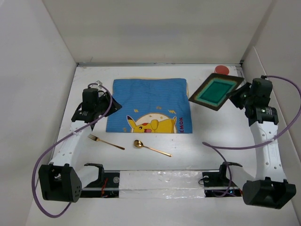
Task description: Set the dinner table for one person
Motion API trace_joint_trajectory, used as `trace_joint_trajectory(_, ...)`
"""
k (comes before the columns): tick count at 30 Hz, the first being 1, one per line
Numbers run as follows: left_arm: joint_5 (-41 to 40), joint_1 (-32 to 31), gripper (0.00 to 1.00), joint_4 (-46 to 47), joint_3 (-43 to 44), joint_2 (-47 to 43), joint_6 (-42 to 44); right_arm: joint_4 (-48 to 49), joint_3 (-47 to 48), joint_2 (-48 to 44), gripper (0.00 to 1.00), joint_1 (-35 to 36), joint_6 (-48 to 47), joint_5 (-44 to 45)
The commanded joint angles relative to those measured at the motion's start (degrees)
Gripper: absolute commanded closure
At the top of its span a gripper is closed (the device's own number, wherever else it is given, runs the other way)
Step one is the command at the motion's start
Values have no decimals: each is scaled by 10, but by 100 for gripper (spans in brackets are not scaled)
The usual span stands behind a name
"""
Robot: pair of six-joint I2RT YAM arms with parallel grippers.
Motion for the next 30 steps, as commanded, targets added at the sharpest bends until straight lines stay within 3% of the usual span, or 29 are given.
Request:
trace_joint_trajectory(1, 8, -1, 64, 23, 31, 7, 9, 119, 74, -4, 100, 43, 1, -106)
trace_joint_trajectory(5, 18, -1, 59, 32, 57, 23, 9, 214, 89, 74, 100, 118, 3, -259)
trace_joint_trajectory(9, 18, -1, 58, 26, 98, 41, 19, 384, 44, 152, 100, 190, 48, -320)
trace_joint_trajectory(11, 18, -1, 58, 24, 116, 47, 22, 514, 22, 185, 100, 206, 101, -356)
trace_joint_trajectory(14, 18, -1, 58, 25, 124, 49, 22, 636, 10, 253, 100, 244, 150, -359)
trace_joint_trajectory(21, 12, -1, 58, 32, 104, 38, 18, 746, 38, 377, 100, 300, 186, -355)
trace_joint_trajectory(30, 10, -1, 58, 34, 73, 26, 17, 767, 18, 454, 100, 328, 199, -317)
